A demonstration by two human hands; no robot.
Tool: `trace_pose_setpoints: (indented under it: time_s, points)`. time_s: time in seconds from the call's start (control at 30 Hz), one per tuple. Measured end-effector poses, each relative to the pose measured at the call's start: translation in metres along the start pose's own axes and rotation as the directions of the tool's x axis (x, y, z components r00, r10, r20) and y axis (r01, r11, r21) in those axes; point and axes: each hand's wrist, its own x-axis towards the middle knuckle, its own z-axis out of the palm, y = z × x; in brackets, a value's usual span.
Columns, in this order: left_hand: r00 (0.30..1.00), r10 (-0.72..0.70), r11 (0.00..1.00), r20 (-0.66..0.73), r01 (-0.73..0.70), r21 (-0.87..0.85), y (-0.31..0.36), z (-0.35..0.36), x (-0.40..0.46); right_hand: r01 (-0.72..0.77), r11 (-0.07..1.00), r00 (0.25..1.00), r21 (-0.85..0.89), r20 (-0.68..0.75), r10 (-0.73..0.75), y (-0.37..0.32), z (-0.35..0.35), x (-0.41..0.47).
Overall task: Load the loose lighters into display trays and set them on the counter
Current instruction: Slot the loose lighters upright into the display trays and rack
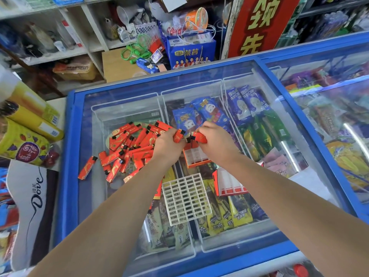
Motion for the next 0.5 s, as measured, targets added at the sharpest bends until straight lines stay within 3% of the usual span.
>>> trace_pose_setpoints:
  time_s: [0.5]
  points:
    - [1.000,-0.007,1.000,0.009,0.008,-0.025,0.0013,-0.0007,0.0006,-0.049,0.992,0.999,0.116,0.001,0.049,0.0021,0.0036,-0.0010]
